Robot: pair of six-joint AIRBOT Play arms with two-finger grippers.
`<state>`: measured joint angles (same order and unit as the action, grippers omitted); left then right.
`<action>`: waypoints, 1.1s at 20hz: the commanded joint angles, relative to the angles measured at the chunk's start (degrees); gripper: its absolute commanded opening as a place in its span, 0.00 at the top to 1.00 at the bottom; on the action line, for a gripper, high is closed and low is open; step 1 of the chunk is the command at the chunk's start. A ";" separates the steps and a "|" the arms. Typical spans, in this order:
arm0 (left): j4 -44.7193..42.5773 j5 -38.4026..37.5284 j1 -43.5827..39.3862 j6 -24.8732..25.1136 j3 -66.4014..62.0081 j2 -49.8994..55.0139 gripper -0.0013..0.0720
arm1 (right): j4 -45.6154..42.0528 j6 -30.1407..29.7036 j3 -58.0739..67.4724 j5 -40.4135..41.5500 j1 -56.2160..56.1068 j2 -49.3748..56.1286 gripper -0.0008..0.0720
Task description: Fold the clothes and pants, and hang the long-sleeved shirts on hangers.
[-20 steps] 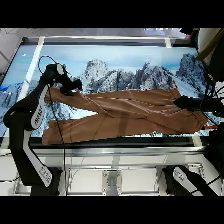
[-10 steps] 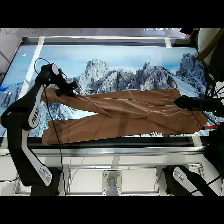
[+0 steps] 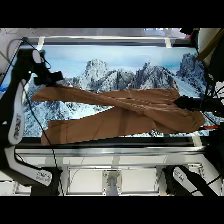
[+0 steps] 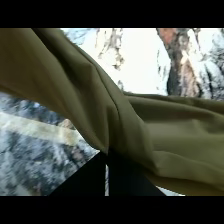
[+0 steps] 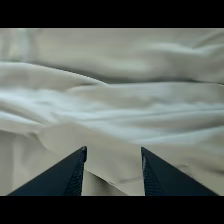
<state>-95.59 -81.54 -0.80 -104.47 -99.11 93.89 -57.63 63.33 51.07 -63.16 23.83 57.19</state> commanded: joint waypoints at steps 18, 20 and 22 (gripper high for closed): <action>-11.96 32.26 10.34 -18.53 39.71 -36.17 0.02 | -1.07 2.25 11.39 2.93 0.09 16.61 0.34; -11.23 27.98 15.06 -17.81 38.86 -33.92 0.02 | -1.03 3.67 13.55 2.69 0.09 20.22 0.34; -7.34 21.05 16.17 -13.35 38.86 -30.01 0.02 | 0.28 3.65 14.01 2.62 0.07 22.62 0.34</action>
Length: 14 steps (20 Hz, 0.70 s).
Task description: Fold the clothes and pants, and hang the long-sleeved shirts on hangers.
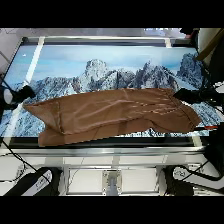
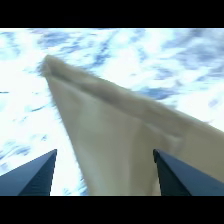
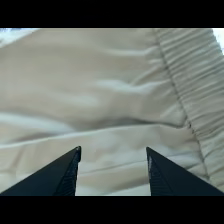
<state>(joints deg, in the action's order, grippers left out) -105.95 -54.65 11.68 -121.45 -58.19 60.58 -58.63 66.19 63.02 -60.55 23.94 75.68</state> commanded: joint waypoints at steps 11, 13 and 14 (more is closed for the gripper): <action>3.61 -7.54 -12.13 3.78 -2.05 24.11 0.03 | 1.40 0.15 2.08 -3.87 -0.04 5.18 0.34; 2.21 -7.52 -11.69 2.05 -2.08 24.13 0.03 | 1.33 0.00 2.08 -4.31 -0.04 5.18 0.34; 2.23 -7.56 -11.45 2.08 -2.08 24.15 0.02 | 1.36 -0.37 2.08 -4.33 -0.04 5.18 0.34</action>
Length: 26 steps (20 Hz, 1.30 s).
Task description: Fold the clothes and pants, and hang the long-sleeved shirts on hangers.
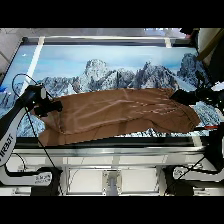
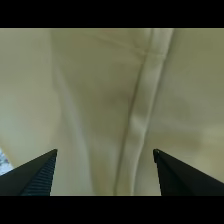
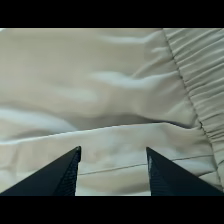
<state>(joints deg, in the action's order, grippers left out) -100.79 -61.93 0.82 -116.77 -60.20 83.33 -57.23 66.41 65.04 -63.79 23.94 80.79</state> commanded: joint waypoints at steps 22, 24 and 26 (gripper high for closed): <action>-11.02 -9.57 -0.68 -1.20 -0.07 3.76 0.96 | 0.02 -2.58 0.04 -1.18 -0.04 0.09 0.34; -15.47 -10.36 0.33 -4.17 -0.07 1.38 0.97 | 0.02 -2.56 0.04 -1.22 -0.04 0.09 0.34; -16.59 -8.26 1.66 -6.51 -0.07 -2.38 0.97 | 0.02 -2.56 0.04 -1.31 -0.04 0.09 0.34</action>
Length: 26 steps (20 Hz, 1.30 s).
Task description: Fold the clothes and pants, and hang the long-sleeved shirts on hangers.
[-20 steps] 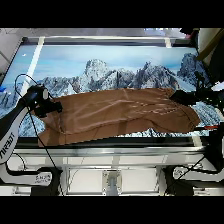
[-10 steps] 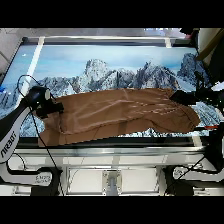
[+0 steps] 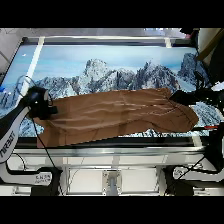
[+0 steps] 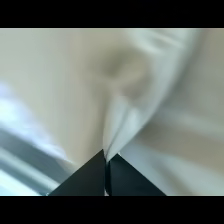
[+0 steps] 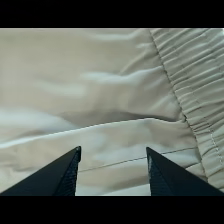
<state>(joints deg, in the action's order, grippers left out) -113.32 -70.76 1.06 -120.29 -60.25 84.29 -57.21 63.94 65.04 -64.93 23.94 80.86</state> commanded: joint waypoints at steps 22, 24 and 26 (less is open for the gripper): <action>2.25 -7.74 15.74 -30.56 29.62 -40.59 0.28 | -0.02 -0.13 0.04 -3.21 -0.04 0.02 0.34; 2.36 -4.37 16.61 -31.41 29.33 -41.66 0.25 | 0.00 -0.20 0.11 -2.99 -0.04 0.00 0.34; 2.38 1.51 19.28 -32.94 27.34 -42.53 0.25 | -0.76 -0.35 1.46 -2.99 0.00 -0.02 0.34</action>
<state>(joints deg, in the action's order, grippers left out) -111.50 -76.66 17.80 -151.55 -32.12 43.79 -57.30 63.75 65.54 -67.88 23.94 80.86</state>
